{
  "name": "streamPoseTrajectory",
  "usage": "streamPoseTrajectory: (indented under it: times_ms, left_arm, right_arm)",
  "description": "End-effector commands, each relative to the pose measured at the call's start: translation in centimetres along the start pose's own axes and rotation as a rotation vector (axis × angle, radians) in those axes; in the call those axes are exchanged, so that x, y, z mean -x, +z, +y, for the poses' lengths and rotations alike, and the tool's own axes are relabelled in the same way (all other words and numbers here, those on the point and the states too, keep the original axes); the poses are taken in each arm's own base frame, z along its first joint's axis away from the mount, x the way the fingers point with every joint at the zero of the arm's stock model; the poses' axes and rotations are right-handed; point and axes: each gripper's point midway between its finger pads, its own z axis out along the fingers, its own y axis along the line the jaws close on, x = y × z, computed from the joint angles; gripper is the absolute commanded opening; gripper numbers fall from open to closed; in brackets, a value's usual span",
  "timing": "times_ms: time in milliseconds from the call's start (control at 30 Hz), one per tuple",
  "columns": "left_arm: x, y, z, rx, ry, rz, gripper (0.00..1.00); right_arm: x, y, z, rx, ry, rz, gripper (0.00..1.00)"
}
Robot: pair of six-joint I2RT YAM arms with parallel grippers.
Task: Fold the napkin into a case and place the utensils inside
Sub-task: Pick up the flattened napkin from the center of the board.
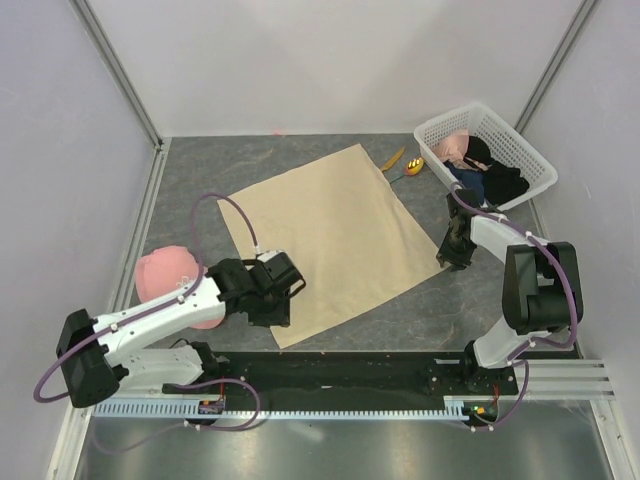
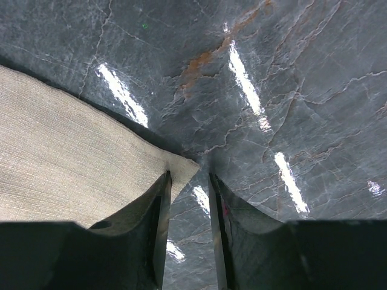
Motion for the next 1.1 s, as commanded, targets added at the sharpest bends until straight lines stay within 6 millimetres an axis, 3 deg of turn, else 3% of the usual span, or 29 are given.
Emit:
streamPoseTrajectory:
  times_ms: [0, 133, 433, 633, 800, 867, 933, 967, 1067]
  left_arm:
    - [-0.1, 0.1, 0.0, 0.079, 0.029, -0.042, 0.52]
    - [-0.6, 0.4, 0.1, 0.098, 0.060, -0.035, 0.50]
    - [-0.5, 0.8, 0.5, 0.123, 0.088, -0.041, 0.45]
    - [-0.7, 1.6, 0.3, 0.132, 0.121, -0.024, 0.49]
    - [-1.3, 2.4, -0.3, 0.106, 0.191, 0.021, 0.58]
    - [-1.2, 2.7, -0.5, 0.096, 0.221, 0.021, 0.61]
    - [-1.3, 2.9, -0.5, 0.087, 0.242, 0.022, 0.61]
    - [-1.2, 2.9, -0.8, 0.072, 0.270, 0.023, 0.61]
    - [-1.3, 3.3, -1.7, 0.030, 0.319, 0.028, 0.62]
  right_arm:
    - [1.4, -0.5, 0.5, 0.013, 0.010, -0.052, 0.40]
    - [1.9, -1.6, 1.0, 0.048, 0.012, -0.070, 0.42]
    - [2.2, -1.6, 1.2, 0.056, 0.018, -0.070, 0.43]
    - [2.1, 0.1, 1.5, 0.047, 0.014, -0.045, 0.43]
    - [0.5, 1.1, 0.4, 0.015, 0.016, -0.022, 0.35]
    - [0.2, 1.2, -0.2, 0.004, 0.014, -0.020, 0.26]
    - [0.5, 1.3, -0.7, -0.006, 0.020, -0.024, 0.20]
    - [0.9, 1.2, -0.9, -0.010, 0.018, -0.032, 0.11]
    - [1.8, 0.9, -0.8, -0.002, 0.014, -0.048, 0.02]
